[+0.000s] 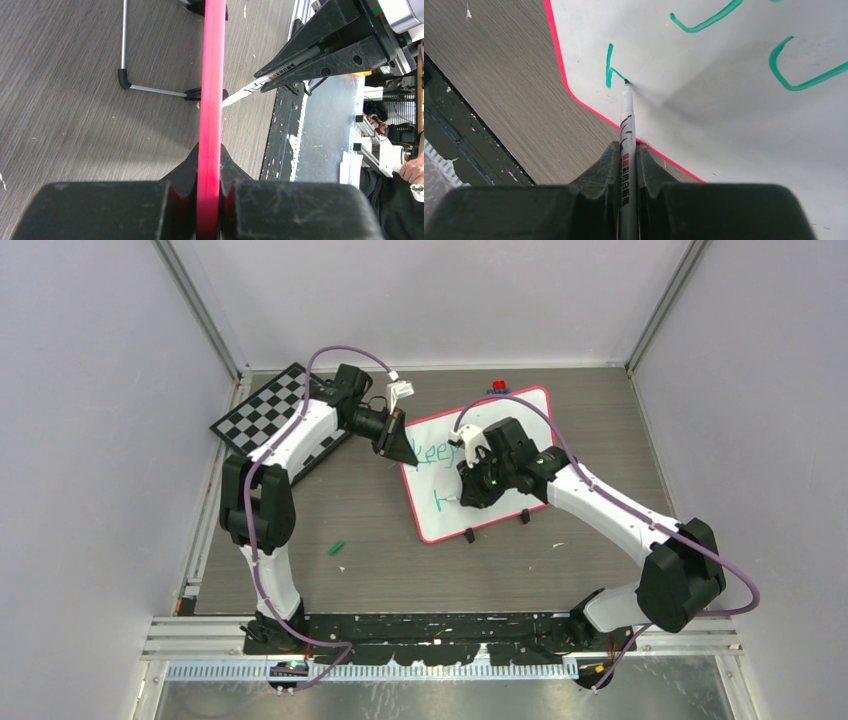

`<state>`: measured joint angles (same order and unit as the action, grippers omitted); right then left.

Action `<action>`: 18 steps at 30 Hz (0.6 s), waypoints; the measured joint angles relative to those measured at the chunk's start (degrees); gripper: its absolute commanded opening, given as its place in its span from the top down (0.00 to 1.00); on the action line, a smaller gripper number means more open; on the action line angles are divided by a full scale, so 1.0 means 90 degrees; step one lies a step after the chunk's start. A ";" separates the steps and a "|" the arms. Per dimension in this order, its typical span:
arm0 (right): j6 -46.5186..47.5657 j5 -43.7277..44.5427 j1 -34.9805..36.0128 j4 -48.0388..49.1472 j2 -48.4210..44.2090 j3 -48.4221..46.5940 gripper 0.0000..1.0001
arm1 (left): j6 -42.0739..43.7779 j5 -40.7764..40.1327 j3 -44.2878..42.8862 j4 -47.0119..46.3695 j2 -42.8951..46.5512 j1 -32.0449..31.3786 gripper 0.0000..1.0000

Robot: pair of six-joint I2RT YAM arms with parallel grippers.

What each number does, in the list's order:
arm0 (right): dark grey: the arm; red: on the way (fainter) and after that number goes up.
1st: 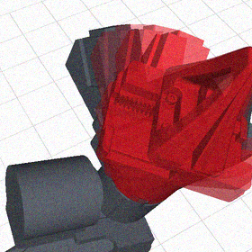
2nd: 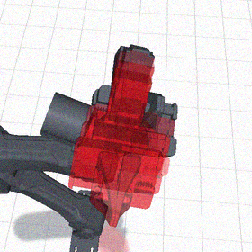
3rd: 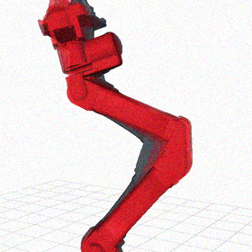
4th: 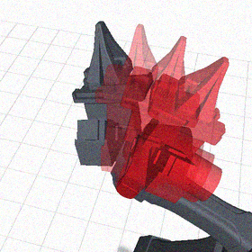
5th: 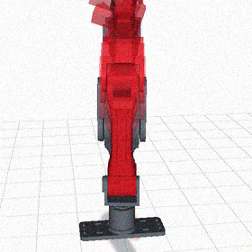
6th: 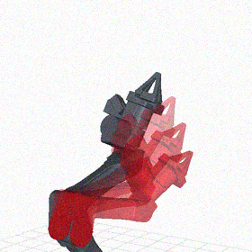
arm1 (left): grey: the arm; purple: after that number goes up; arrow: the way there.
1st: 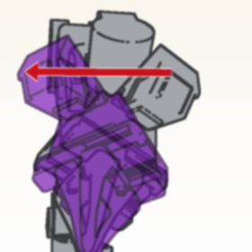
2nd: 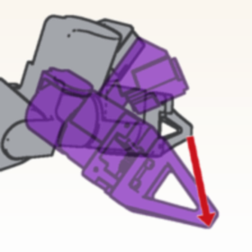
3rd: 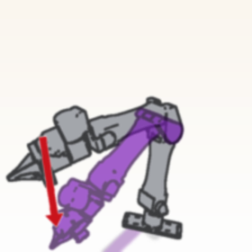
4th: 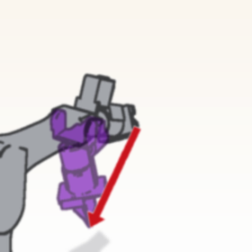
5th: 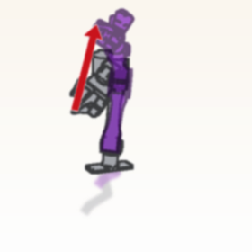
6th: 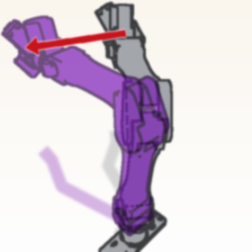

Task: Write a sentence on the whiteboard

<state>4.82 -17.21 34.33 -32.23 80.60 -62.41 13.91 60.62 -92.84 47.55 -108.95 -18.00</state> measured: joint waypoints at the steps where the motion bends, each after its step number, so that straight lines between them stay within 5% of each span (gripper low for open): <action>1: 0.0002 -0.0017 -0.0005 0.0000 0.0000 0.0010 1.00 | 0.0002 0.0000 0.0000 0.0000 0.0000 0.0000 1.00; 18: 0.0114 -0.0143 -0.0005 -0.0160 -0.0058 0.0257 1.00 | 0.0000 -0.0005 0.0012 0.0000 0.0012 0.0000 1.00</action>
<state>5.85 -18.50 34.28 -33.67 80.07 -60.10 13.91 60.58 -92.73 47.55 -108.84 -18.00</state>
